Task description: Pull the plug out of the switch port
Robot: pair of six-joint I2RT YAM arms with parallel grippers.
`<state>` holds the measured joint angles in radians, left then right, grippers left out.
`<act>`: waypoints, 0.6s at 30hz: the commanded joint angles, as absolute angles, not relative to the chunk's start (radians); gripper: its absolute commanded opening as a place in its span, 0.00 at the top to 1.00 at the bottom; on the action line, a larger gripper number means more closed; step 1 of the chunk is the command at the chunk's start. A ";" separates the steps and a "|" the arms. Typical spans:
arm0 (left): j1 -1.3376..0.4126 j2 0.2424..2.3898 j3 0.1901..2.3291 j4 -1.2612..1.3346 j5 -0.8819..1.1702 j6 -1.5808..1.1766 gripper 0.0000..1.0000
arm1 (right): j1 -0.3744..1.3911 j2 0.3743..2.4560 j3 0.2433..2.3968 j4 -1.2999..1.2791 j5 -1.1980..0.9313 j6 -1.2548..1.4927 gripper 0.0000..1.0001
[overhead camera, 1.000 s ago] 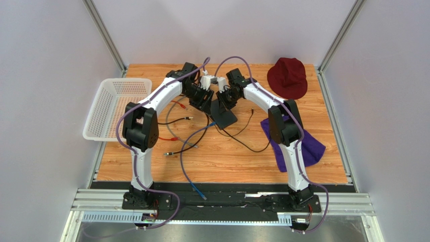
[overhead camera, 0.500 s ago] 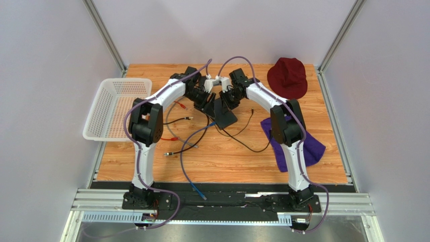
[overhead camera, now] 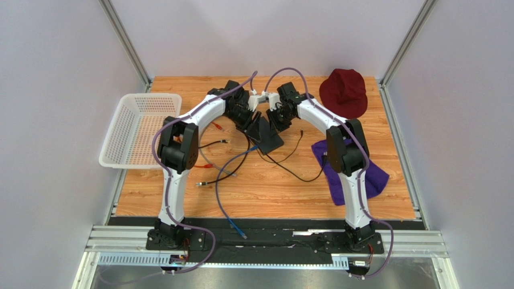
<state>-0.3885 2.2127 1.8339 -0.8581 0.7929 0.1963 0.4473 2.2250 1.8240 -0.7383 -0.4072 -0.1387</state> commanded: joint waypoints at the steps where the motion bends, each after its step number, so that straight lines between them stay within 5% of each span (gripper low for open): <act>1: -0.368 2.260 1.838 -0.862 0.667 0.126 0.47 | 0.483 2.154 1.821 -0.749 -0.454 -0.239 1.00; 6: -0.342 2.231 1.801 -0.856 0.715 0.138 0.53 | 0.451 2.135 1.870 -0.787 -0.650 -0.224 1.00; 10: -0.302 2.134 1.721 -0.751 0.934 0.155 0.57 | 0.445 2.132 1.867 -0.787 -0.603 -0.236 1.00; 18: -0.296 2.199 1.762 -0.779 0.925 0.126 0.58 | 0.445 2.141 1.862 -0.784 -0.574 -0.239 1.00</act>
<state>-0.2771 2.1952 1.6920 -0.7841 0.8680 0.1398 0.4431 2.1933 1.8263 -0.7883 -0.5526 -0.2176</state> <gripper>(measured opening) 0.425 0.005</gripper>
